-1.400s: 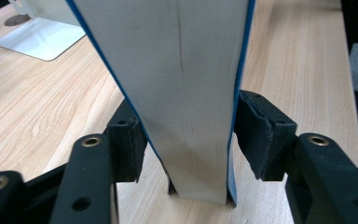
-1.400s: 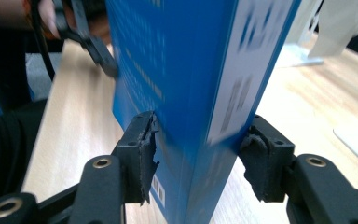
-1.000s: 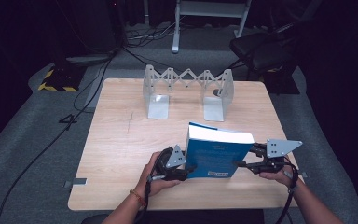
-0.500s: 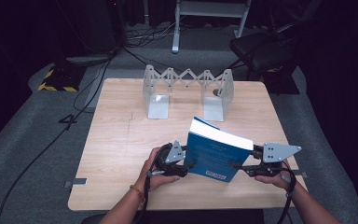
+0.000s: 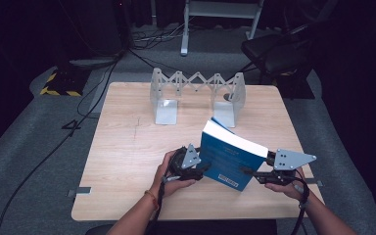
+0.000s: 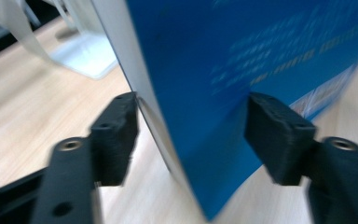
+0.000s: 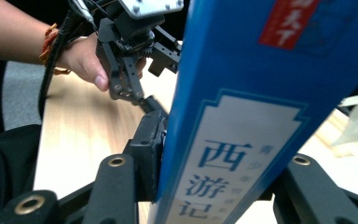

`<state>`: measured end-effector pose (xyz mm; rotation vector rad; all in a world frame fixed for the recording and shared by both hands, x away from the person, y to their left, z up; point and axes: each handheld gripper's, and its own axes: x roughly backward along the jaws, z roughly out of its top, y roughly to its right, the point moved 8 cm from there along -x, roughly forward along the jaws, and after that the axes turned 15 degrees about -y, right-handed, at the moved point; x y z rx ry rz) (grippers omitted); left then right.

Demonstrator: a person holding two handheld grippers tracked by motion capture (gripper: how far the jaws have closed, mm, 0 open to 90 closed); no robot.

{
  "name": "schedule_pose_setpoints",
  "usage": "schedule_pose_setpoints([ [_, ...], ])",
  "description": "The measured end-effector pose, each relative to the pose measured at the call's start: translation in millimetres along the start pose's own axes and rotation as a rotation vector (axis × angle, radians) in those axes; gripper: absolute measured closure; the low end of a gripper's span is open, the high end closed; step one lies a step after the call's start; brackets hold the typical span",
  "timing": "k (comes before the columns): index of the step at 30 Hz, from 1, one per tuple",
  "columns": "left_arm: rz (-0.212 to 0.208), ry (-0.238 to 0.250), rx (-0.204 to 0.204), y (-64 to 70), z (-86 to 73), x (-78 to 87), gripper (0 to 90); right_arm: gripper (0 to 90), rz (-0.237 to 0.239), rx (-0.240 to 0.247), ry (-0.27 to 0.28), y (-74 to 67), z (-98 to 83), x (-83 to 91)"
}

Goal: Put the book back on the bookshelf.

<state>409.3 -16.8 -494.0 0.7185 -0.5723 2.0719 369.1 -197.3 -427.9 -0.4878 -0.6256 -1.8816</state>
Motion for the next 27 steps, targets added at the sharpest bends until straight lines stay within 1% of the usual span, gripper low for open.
schedule_pose_setpoints([
  [1, -0.01, 0.008, 0.012, -2.0, 5.4, -2.8, 40.3, 55.7, -0.02, -0.016, -0.003, 2.5, -0.7, 0.7],
  [2, -0.014, 0.013, 0.01, -3.3, 7.7, -5.5, 40.1, 55.6, -0.035, -0.033, -0.005, 6.1, -1.6, 1.5],
  [3, -0.016, 0.024, 0.01, -4.4, 9.0, -7.9, 40.4, 55.6, -0.038, -0.05, -0.002, 9.2, -2.8, 2.2],
  [4, -0.023, 0.033, 0.018, -4.9, 9.9, -10.1, 40.6, 55.6, -0.04, -0.07, 0.001, 12.0, -4.0, 2.9],
  [6, -0.026, 0.038, 0.017, -5.6, 11.3, -12.5, 40.8, 55.6, -0.052, -0.079, 0.006, 14.9, -5.5, 4.0],
  [7, -0.027, 0.038, 0.018, -5.4, 11.5, -13.0, 40.8, 55.6, -0.059, -0.079, 0.005, 15.0, -5.6, 4.2],
  [8, -0.026, 0.037, 0.011, -5.6, 11.8, -13.8, 40.7, 55.6, -0.062, -0.076, 0.002, 14.3, -5.5, 4.4],
  [9, -0.022, 0.032, 0.01, -5.4, 12.1, -14.9, 40.4, 56.0, -0.074, -0.062, 0.001, 12.9, -4.9, 4.6],
  [10, -0.022, 0.032, 0.01, -5.4, 12.1, -14.9, 40.4, 56.0, -0.074, -0.062, 0.001, 12.9, -4.9, 4.6],
  [12, -0.023, 0.028, 0.004, -5.5, 13.4, -16.9, 40.3, 56.9, -0.102, -0.021, -0.004, 8.8, -3.8, 4.6],
  [13, -0.029, 0.026, 0.007, -5.7, 14.3, -18.4, 40.1, 57.6, -0.113, -0.014, -0.004, 6.8, -2.8, 5.0],
  [15, -0.027, 0.022, 0.007, -6.1, 17.8, -23.0, 39.8, 59.1, -0.126, -0.016, -0.004, 6.8, -2.5, 5.9],
  [16, -0.034, 0.021, 0.012, -6.3, 19.5, -25.0, 39.7, 59.5, -0.137, -0.02, -0.008, 8.4, -3.2, 7.0],
  [20, -0.031, 0.022, 0.01, -7.4, 27.6, -33.2, 39.4, 59.2, -0.151, -0.062, -0.015, 15.1, -8.1, 10.6],
  [21, -0.031, 0.022, 0.01, -7.4, 27.6, -33.2, 39.3, 59.2, -0.151, -0.062, -0.015, 15.1, -8.1, 10.6],
  [24, -0.028, 0.017, 0.017, -8.2, 29.4, -34.7, 37.0, 58.8, -0.147, -0.107, -0.01, 24.0, -12.9, 14.8],
  [26, -0.025, -0.006, 0.02, -7.7, 26.2, -33.7, 36.5, 58.8, -0.14, -0.119, -0.013, 26.9, -13.5, 16.1],
  [27, -0.026, -0.028, 0.012, -7.5, 22.3, -32.7, 36.2, 58.9, -0.131, -0.125, -0.012, 26.9, -13.2, 16.4],
])
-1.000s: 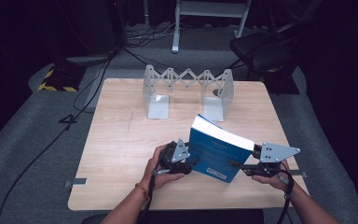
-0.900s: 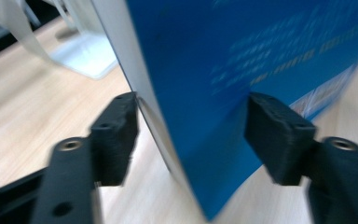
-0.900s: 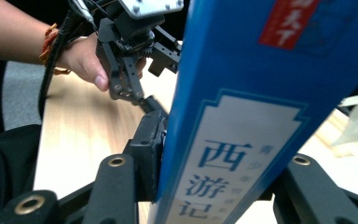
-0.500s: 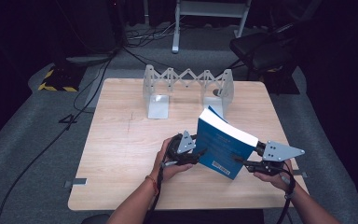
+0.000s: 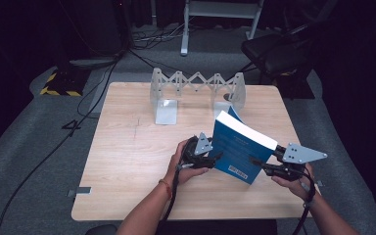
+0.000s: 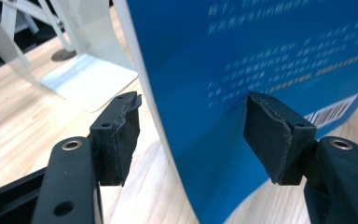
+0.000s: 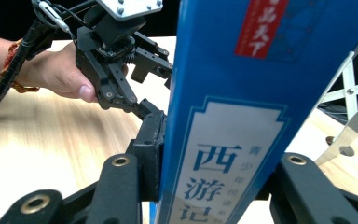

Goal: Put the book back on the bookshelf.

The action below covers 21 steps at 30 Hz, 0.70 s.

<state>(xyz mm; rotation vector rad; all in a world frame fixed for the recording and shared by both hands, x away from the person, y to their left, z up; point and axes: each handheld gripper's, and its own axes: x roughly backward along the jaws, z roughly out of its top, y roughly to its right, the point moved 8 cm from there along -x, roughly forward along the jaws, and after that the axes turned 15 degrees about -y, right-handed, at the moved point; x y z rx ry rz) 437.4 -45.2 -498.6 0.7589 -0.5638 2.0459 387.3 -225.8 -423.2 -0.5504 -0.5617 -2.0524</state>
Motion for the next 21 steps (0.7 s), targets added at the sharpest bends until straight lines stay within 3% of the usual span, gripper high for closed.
schedule_pose_setpoints([
  [4, -0.011, -0.077, -0.019, 2.0, -21.1, 9.2, 32.4, 58.9, 0.012, -0.004, -0.021, 0.3, 2.2, 0.6],
  [8, -0.057, -0.146, 0.01, 1.1, -49.6, 27.3, 29.3, 58.7, 0.005, -0.02, -0.042, 3.5, 6.1, 2.0],
  [9, -0.053, -0.171, 0.013, 0.3, -59.6, 32.4, 28.6, 58.6, 0.005, -0.022, -0.053, 3.7, 7.3, 2.7],
  [10, -0.053, -0.171, 0.013, 0.3, -59.6, 32.4, 28.4, 58.6, 0.005, -0.022, -0.053, 3.7, 7.3, 2.7],
  [13, -0.051, -0.26, 0.029, -4.1, -93.0, 45.7, 27.1, 58.1, 0.011, -0.023, -0.081, 4.6, 13.1, 5.6],
  [17, -0.05, -0.301, 0.076, -10.1, -116.1, 55.3, 24.5, 57.6, 0.013, -0.03, -0.085, 6.9, 23.0, 14.8],
  [19, -0.046, -0.319, 0.11, -13.5, -128.6, 60.8, 21.9, 56.8, 0.035, -0.021, -0.136, 7.8, 30.3, 19.1],
  [21, -0.076, -0.284, 0.16, -15.2, -134.8, 66.3, 20.6, 55.3, 0.075, -0.018, -0.207, 8.6, 37.9, 22.0],
])
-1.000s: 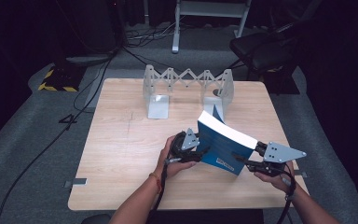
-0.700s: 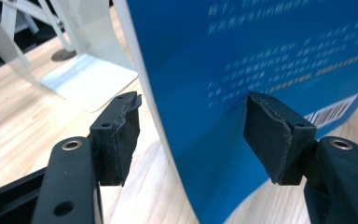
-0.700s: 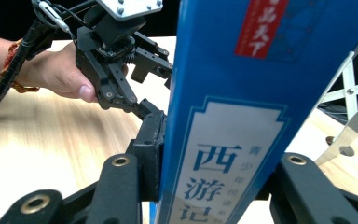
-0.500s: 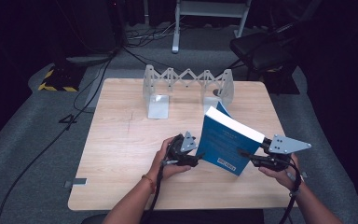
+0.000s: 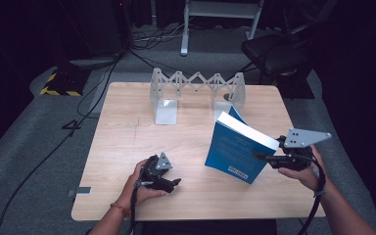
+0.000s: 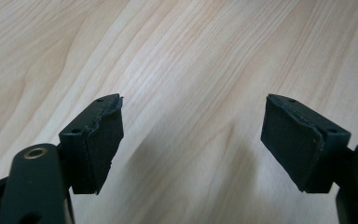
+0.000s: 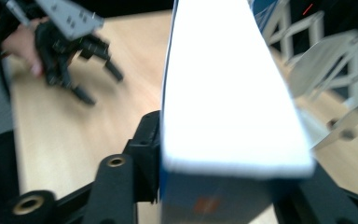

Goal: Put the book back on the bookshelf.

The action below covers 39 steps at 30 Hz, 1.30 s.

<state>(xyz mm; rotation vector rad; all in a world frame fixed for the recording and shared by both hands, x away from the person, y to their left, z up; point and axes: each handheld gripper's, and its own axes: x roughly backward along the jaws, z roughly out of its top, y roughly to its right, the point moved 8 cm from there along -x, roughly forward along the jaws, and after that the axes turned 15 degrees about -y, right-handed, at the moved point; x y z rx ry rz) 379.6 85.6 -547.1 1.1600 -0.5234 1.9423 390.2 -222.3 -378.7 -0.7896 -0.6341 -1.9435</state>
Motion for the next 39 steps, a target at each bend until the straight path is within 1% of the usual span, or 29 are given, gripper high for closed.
schedule_pose_setpoints([
  [2, 0.011, -0.002, 0.026, -4.3, -4.5, 1.6, 19.4, 55.7, 0.006, -0.005, -0.022, 1.9, 6.9, 6.5],
  [4, 0.005, -0.002, 0.046, -8.0, -8.3, 2.3, 19.4, 54.9, 0.02, -0.002, -0.067, 4.1, 12.0, 10.1],
  [5, 0.011, -0.005, 0.048, -9.8, -9.8, 1.4, 19.4, 54.4, 0.019, 0.005, -0.092, 5.5, 15.1, 11.6],
  [6, 0.015, -0.011, 0.052, -11.1, -11.1, -0.6, 19.4, 53.3, 0.028, -0.003, -0.114, 5.8, 17.0, 11.8],
  [7, 0.023, -0.025, 0.046, -12.5, -12.4, -3.1, 19.4, 53.5, 0.038, -0.003, -0.129, 5.9, 19.0, 11.6],
  [8, 0.03, -0.04, 0.046, -12.8, -13.8, -5.1, 19.4, 54.4, 0.035, -0.005, -0.132, 7.2, 21.3, 11.6],
  [9, 0.049, -0.043, 0.032, -13.4, -13.9, -6.4, 18.9, 54.5, 0.036, -0.012, -0.133, 8.1, 22.9, 11.3],
  [10, 0.049, -0.046, 0.025, -13.4, -13.6, -6.5, 18.2, 54.5, 0.049, -0.015, -0.148, 9.3, 24.5, 9.8],
  [16, 0.051, -0.031, 0.032, -11.7, -12.8, -8.6, 16.3, 54.0, 0.097, -0.024, -0.223, 14.2, 31.0, 6.1],
  [18, 0.053, -0.021, 0.03, -12.1, -12.5, -9.3, 15.7, 53.6, 0.099, -0.021, -0.245, 14.4, 31.9, 5.2],
  [22, 0.055, -0.018, 0.033, -12.0, -12.0, -9.7, 15.4, 53.5, 0.105, -0.021, -0.281, 14.1, 34.0, 0.3],
  [24, 0.055, -0.018, 0.033, -12.1, -12.0, -9.8, 15.3, 53.5, 0.108, -0.01, -0.315, 14.1, 33.8, -4.7],
  [25, 0.055, -0.019, 0.031, -12.2, -11.8, -9.8, 15.3, 53.5, 0.108, -0.01, -0.315, 14.1, 33.8, -4.7],
  [27, 0.055, -0.018, 0.027, -12.4, -11.3, -10.2, 15.3, 55.2, 0.1, 0.006, -0.341, 14.7, 34.8, -7.9],
  [29, 0.053, -0.019, 0.021, -12.6, -10.5, -10.5, 15.3, 55.6, 0.098, 0.006, -0.345, 14.9, 35.4, -8.2],
  [30, 0.051, -0.018, 0.023, -12.4, -10.2, -10.7, 15.3, 57.0, 0.095, 0.011, -0.358, 16.0, 36.4, -8.6],
  [31, 0.05, -0.019, 0.022, -12.4, -10.0, -10.8, 15.3, 57.6, 0.096, 0.013, -0.359, 16.9, 36.6, -8.6],
  [35, 0.049, -0.018, 0.021, -12.4, -9.8, -11.0, 15.3, 59.5, 0.092, -0.009, -0.354, 21.8, 36.9, -9.1],
  [39, 0.049, -0.018, 0.019, -12.4, -9.6, -11.1, 15.3, 60.5, 0.082, -0.008, -0.346, 22.2, 38.0, -9.5],
])
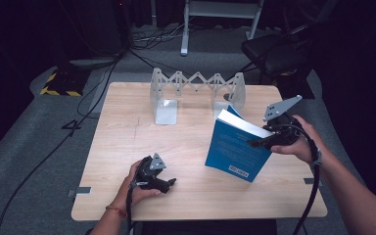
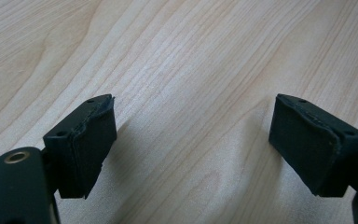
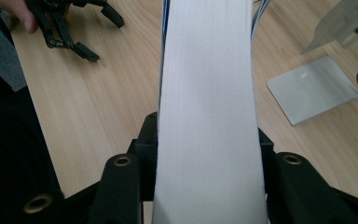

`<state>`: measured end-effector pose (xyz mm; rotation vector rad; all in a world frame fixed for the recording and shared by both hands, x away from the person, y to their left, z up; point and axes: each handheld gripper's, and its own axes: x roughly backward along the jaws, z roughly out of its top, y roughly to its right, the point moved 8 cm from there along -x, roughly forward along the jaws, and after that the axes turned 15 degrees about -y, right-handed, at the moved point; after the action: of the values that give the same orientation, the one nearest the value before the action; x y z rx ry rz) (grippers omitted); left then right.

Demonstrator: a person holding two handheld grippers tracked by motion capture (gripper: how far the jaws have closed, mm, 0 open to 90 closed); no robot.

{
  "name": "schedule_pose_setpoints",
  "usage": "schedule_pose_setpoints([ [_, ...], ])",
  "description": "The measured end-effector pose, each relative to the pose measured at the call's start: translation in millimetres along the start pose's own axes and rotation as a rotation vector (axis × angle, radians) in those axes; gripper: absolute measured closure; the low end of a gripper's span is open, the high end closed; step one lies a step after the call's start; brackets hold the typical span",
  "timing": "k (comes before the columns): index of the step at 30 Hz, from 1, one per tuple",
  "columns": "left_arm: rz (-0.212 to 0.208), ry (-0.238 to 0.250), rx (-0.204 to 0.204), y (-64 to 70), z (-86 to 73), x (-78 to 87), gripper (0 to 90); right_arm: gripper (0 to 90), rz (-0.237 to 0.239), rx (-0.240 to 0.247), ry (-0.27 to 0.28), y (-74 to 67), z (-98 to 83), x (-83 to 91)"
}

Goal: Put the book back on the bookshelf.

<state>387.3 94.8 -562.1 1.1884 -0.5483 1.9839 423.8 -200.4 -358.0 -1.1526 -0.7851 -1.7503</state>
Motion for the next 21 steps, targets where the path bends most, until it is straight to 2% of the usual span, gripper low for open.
schedule_pose_setpoints([
  [7, -0.007, -0.001, -0.005, -0.2, 0.6, -0.4, 14.7, 60.9, 0.0, -0.011, 0.031, 1.4, 2.7, -0.6],
  [15, -0.009, -0.001, -0.007, -0.4, 0.8, -0.5, 14.6, 61.3, -0.014, -0.021, 0.041, 1.4, 7.0, 0.5],
  [21, -0.009, -0.001, -0.008, -0.4, 0.8, -0.5, 14.6, 61.3, -0.018, -0.031, 0.036, 4.5, 16.6, 2.4],
])
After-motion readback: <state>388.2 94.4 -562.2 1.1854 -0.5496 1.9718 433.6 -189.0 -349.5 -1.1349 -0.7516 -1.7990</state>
